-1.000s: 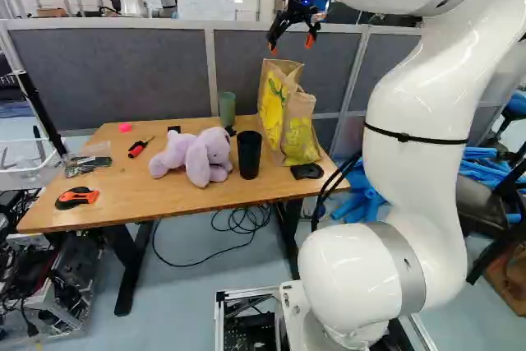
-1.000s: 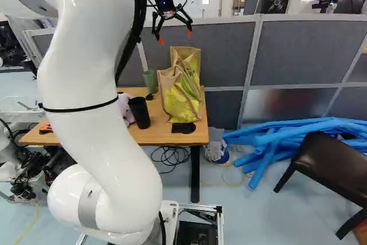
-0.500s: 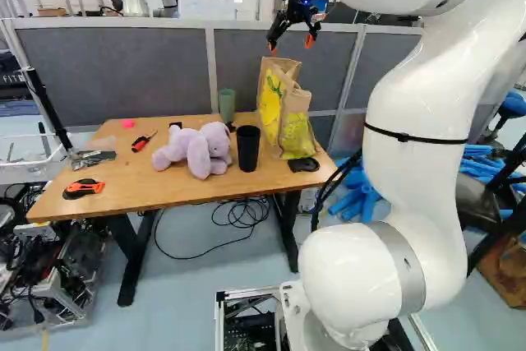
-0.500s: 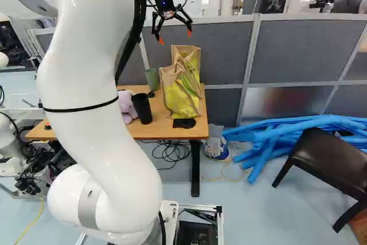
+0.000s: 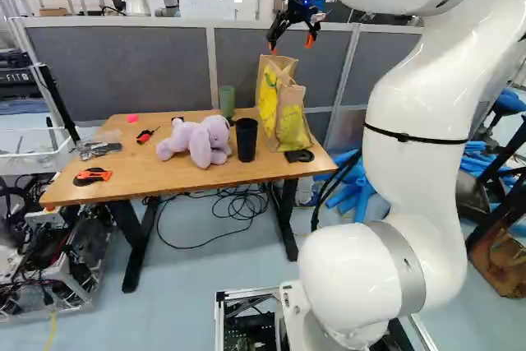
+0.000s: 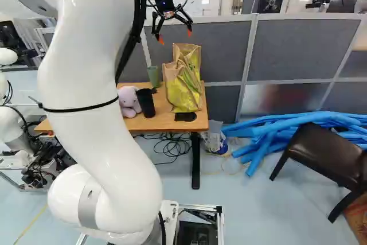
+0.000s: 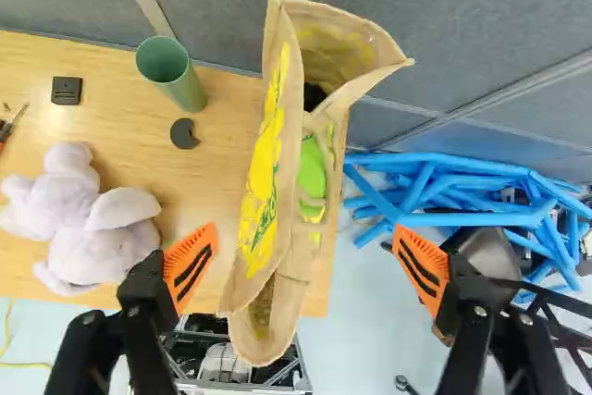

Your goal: Pick up the bag on the ground and place it on the table

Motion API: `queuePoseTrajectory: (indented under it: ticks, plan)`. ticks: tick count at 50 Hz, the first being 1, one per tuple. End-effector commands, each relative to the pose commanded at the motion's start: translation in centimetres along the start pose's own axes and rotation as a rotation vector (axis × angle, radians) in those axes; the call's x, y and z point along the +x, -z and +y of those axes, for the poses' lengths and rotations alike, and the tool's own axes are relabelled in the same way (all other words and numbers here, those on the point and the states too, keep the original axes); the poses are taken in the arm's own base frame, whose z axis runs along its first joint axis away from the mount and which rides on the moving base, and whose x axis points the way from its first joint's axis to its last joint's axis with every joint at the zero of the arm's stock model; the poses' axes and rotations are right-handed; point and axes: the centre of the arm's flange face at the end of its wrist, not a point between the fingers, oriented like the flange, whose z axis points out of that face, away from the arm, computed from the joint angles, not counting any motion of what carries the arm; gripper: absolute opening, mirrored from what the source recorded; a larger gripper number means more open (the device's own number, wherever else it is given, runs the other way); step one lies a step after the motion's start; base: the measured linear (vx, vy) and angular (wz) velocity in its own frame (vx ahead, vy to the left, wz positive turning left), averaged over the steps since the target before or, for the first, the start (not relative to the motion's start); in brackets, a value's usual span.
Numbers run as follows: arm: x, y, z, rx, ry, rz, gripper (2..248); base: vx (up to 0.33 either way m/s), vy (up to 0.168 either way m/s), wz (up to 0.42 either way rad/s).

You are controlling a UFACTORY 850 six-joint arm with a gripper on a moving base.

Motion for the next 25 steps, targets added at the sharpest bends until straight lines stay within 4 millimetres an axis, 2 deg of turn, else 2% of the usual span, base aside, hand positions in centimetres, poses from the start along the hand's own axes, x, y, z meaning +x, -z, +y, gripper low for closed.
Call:
queuePoseTrajectory:
  ticks: [25]
  plan:
    - [0.0, 0.0, 0.0, 0.0, 0.0, 0.0, 247, -0.113, -0.003, 0.0]
